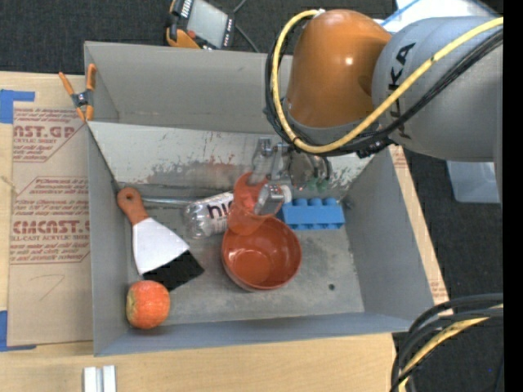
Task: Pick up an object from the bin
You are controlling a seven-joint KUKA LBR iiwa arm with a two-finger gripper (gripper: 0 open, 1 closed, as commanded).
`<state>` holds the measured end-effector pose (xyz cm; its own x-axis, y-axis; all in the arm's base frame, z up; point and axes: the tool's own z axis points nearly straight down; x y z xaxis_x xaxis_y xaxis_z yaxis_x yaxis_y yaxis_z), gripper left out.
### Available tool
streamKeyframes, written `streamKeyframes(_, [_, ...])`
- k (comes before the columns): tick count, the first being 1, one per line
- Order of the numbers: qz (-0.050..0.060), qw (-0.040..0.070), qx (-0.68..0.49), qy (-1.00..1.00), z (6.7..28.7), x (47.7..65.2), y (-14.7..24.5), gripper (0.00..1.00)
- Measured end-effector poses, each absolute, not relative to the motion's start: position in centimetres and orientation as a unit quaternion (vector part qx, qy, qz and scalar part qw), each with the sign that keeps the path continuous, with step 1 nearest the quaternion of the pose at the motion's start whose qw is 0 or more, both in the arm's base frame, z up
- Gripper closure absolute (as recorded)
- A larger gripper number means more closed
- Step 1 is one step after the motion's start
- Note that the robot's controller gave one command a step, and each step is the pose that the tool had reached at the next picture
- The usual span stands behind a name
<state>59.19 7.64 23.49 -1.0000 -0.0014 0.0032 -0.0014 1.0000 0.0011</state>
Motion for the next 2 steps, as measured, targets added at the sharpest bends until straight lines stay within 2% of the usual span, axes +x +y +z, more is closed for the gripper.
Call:
streamKeyframes(1, [-0.001, -0.001, 0.0, -1.0, 23.9, 59.3, 7.6, 0.0])
streamKeyframes(2, [-0.001, 0.001, 0.068, -0.998, 17.1, 57.0, 10.8, 0.0])
